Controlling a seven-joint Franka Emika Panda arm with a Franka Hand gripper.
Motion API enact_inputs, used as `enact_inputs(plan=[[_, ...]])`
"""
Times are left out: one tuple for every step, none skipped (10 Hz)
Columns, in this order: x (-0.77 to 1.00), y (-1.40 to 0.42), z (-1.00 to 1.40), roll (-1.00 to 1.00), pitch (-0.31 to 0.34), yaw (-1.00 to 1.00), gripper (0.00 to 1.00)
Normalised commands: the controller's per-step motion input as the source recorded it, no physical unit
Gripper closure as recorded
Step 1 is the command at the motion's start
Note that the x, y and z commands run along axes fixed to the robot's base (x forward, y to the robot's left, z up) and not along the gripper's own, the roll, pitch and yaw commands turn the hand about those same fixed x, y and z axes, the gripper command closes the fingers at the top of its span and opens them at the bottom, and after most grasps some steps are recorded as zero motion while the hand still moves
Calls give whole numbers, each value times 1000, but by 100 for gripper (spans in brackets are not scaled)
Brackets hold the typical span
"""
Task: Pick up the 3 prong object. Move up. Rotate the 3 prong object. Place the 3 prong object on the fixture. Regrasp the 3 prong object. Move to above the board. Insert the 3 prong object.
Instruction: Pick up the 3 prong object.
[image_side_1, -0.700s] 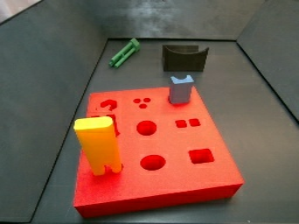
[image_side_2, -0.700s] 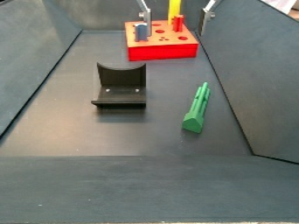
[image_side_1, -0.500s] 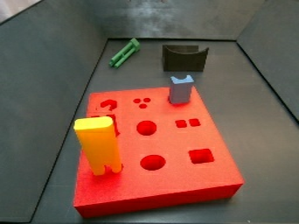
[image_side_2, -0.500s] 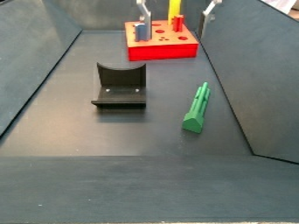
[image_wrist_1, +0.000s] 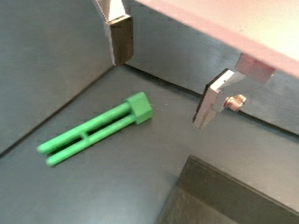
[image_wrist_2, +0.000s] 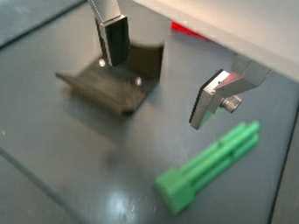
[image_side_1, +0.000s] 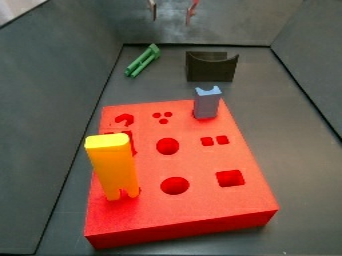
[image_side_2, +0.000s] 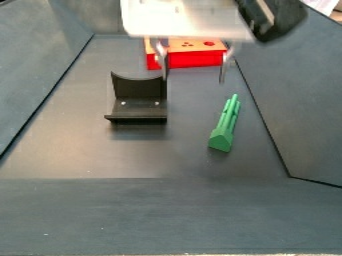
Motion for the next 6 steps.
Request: enact_inputs(plan=[[-386,311,-457,-303,-224,-306,0],[-397,123,-351,-380,-219,-389,0],[-269,117,-246,-406,-283,-386,0],[-220,154,-200,-436,-284,-349,0],[-29,471,-386,-297,-251,-137,0],[0,517,-526,-216,-211,-40,0]])
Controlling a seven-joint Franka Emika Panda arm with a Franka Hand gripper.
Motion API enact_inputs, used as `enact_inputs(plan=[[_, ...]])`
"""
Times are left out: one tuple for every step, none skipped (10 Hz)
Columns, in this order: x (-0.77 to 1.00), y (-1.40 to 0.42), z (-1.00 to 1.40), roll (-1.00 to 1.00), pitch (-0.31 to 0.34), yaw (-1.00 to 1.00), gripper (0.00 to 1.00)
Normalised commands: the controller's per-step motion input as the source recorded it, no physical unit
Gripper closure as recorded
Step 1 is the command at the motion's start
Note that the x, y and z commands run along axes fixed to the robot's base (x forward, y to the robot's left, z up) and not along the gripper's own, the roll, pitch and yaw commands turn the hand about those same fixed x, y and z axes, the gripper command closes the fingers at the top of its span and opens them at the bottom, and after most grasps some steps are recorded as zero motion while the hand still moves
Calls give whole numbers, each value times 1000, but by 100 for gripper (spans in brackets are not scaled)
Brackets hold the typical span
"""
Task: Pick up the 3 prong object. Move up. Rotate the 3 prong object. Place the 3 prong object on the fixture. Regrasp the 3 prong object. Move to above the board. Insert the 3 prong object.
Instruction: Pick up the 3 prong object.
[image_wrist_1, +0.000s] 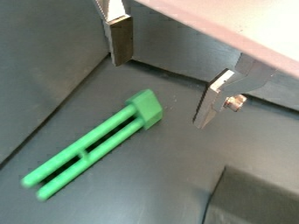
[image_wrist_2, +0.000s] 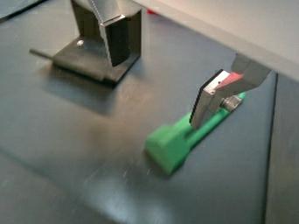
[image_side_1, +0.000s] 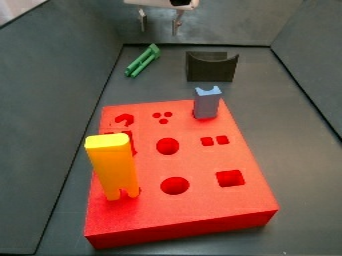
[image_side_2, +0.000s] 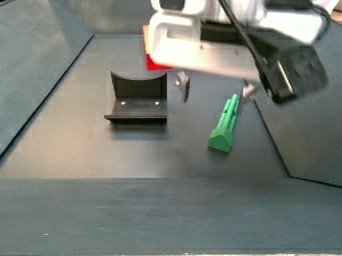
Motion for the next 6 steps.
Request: enact_inputs(plan=[[31,357,-766,-80,-180,0,0],[0,26,-1000,0,-117,0,0],[-23,-77,-1000,0,-139,0,0],[-137,-214,-831,29,-229,0,0],[-100,-100,-709,24,-286,0,0],[-120,0,-577,0,-343,0,0]])
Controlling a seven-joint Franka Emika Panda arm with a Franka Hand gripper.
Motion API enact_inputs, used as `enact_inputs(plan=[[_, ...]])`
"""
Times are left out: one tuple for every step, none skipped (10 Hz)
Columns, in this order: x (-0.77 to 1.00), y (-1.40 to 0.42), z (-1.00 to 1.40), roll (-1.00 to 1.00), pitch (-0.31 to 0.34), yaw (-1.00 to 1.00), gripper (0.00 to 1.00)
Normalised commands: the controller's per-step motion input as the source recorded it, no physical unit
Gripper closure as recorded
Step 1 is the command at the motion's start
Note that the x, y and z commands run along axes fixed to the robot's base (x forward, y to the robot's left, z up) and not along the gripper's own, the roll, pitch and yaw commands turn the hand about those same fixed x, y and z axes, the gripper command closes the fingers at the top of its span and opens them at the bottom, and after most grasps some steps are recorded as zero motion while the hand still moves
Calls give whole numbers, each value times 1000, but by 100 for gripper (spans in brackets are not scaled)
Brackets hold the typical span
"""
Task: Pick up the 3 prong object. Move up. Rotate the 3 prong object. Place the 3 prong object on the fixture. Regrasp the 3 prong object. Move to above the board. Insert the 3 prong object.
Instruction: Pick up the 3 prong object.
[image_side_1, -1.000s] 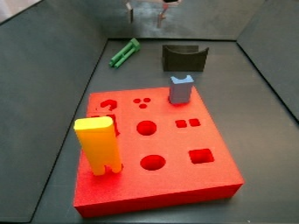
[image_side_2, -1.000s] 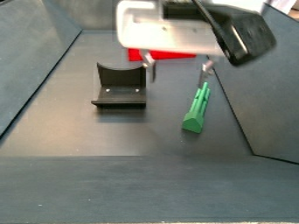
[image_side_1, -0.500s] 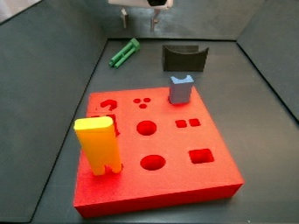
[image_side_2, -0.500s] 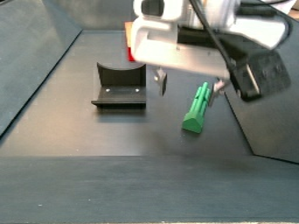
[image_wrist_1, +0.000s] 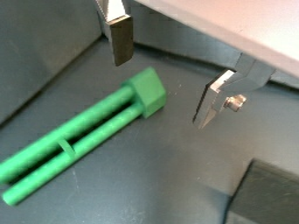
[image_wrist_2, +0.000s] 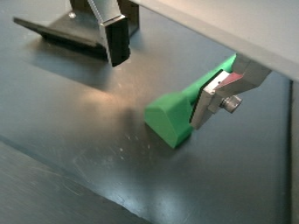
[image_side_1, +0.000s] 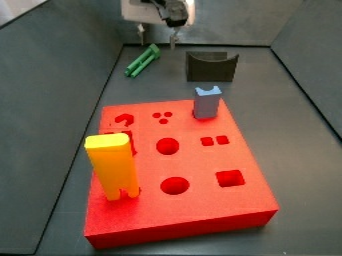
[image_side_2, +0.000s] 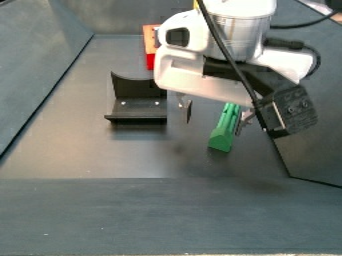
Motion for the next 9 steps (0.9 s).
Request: enact_inputs(plan=[[-86,0,-534,-29,-363,0,0],[-66,0,-460,-61,-394,0,0],[-91,63,-351,-160,-420,-9,0],[-131,57,-266,-210,-444,-97,0],[-171,100,-271,-223,-433,-97,0],[-171,154,-283,-174,-349,-49,0],[0,0,0,0,-27,-63,0],[-49,0,0,0,-47,0,0],[46,0,-9,0,0,0,0]])
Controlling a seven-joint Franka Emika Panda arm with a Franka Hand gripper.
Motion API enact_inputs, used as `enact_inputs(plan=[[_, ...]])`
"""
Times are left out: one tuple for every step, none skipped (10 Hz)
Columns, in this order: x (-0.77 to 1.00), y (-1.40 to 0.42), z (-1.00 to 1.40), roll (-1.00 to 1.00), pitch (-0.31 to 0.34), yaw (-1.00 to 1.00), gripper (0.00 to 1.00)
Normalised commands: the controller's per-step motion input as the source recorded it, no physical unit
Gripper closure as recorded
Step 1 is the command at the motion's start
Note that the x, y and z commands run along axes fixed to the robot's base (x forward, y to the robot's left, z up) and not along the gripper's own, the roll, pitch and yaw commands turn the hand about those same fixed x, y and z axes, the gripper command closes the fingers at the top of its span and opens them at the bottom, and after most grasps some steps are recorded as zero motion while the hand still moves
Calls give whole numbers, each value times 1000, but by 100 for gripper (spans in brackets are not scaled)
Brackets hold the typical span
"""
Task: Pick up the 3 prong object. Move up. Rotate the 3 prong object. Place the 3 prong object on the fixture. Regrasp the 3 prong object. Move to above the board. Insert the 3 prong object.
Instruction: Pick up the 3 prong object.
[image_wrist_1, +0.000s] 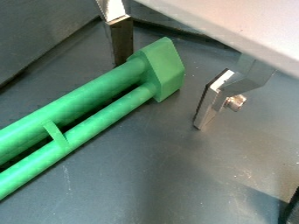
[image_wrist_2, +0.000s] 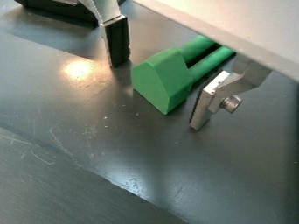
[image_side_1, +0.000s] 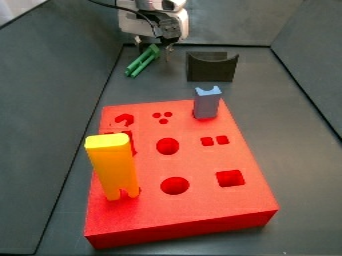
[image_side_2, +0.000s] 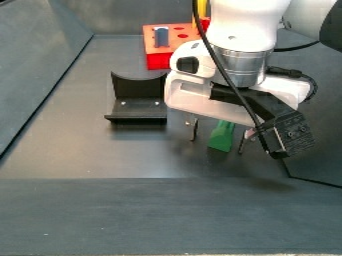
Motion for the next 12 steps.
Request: enact_inputs(plan=[[0,0,0,0,0,0,0],[0,0,0,0,0,0,100],[0,0,0,0,0,0,100],[0,0,0,0,0,0,100],[0,0,0,0,0,0,100],[0,0,0,0,0,0,100],[0,0,0,0,0,0,100],[0,0,0,0,0,0,100],[0,0,0,0,0,0,100],[0,0,0,0,0,0,100],[0,0,0,0,0,0,100],[0,0,0,0,0,0,100]])
